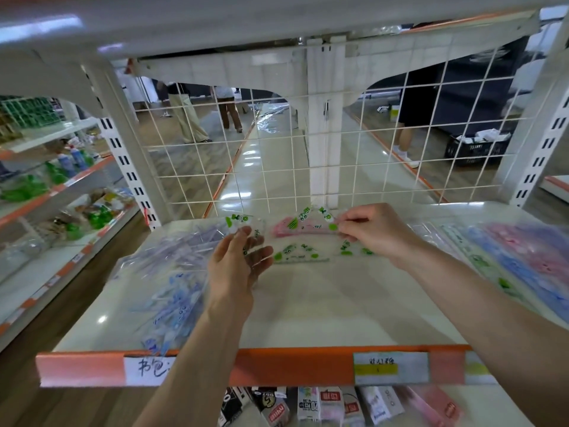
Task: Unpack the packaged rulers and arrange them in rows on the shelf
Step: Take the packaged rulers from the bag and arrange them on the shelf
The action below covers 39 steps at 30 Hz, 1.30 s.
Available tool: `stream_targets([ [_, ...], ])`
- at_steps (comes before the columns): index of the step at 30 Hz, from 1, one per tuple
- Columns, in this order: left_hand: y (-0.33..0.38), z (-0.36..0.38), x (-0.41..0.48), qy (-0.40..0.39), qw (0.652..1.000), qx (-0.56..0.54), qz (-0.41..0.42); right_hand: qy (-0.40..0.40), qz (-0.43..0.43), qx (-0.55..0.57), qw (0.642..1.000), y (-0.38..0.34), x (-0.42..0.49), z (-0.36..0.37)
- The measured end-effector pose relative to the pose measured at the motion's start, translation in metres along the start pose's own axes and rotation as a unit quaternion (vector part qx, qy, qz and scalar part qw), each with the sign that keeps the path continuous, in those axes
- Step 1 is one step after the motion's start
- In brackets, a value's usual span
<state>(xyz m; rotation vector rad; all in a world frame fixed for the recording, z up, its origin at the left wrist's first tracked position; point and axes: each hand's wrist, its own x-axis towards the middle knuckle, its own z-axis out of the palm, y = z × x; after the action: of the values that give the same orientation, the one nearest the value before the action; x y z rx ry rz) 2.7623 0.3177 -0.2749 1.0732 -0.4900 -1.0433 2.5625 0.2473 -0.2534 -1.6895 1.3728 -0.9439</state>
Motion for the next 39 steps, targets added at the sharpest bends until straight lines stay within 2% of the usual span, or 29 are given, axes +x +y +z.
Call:
stream_targets([
  [8,0.001,0.001,-0.002,0.004,1.0,0.012,0.002,-0.095,0.011,-0.139,0.986,-0.006,0.015,0.034],
  [12,0.002,0.003,-0.004,-0.007,1.0,0.006,-0.018,-0.08,-0.033,-0.26,0.962,-0.009,0.008,0.036],
  [14,0.001,0.003,-0.003,-0.007,1.0,0.01,-0.017,-0.065,-0.082,-0.244,0.964,-0.018,-0.004,0.036],
  [18,-0.001,0.002,-0.006,-0.036,0.998,0.059,0.005,-0.134,-0.108,-0.136,0.976,-0.033,-0.034,0.043],
  [20,-0.005,0.008,-0.009,-0.044,0.996,0.082,0.003,-0.116,-0.113,-0.144,0.976,-0.035,-0.045,0.045],
  [21,-0.008,0.011,-0.01,-0.041,0.996,0.083,-0.003,-0.093,-0.116,-0.187,0.971,-0.036,-0.05,0.046],
  [23,-0.012,0.019,-0.013,-0.048,0.996,0.068,-0.023,-0.029,-0.141,-0.306,0.941,-0.036,-0.054,0.044],
  [25,-0.017,0.03,-0.019,-0.071,0.994,0.068,-0.045,0.015,-0.171,-0.37,0.913,-0.029,-0.052,0.036],
  [27,-0.02,0.037,-0.024,-0.093,0.99,0.09,-0.058,0.001,-0.152,-0.376,0.914,-0.02,-0.047,0.025],
  [29,-0.02,0.043,-0.028,-0.109,0.983,0.136,-0.057,-0.032,-0.099,-0.327,0.939,-0.011,-0.042,0.007],
  [32,-0.018,0.04,-0.027,-0.105,0.967,0.231,0.009,-0.027,-0.036,-0.269,0.962,-0.002,-0.032,-0.03],
  [35,-0.01,0.03,-0.02,-0.084,0.954,0.281,0.056,-0.017,0.001,-0.305,0.952,0.009,-0.022,-0.058],
  [39,0.001,0.021,-0.012,-0.073,0.933,0.342,0.086,-0.043,0.015,-0.336,0.941,0.017,-0.011,-0.061],
])
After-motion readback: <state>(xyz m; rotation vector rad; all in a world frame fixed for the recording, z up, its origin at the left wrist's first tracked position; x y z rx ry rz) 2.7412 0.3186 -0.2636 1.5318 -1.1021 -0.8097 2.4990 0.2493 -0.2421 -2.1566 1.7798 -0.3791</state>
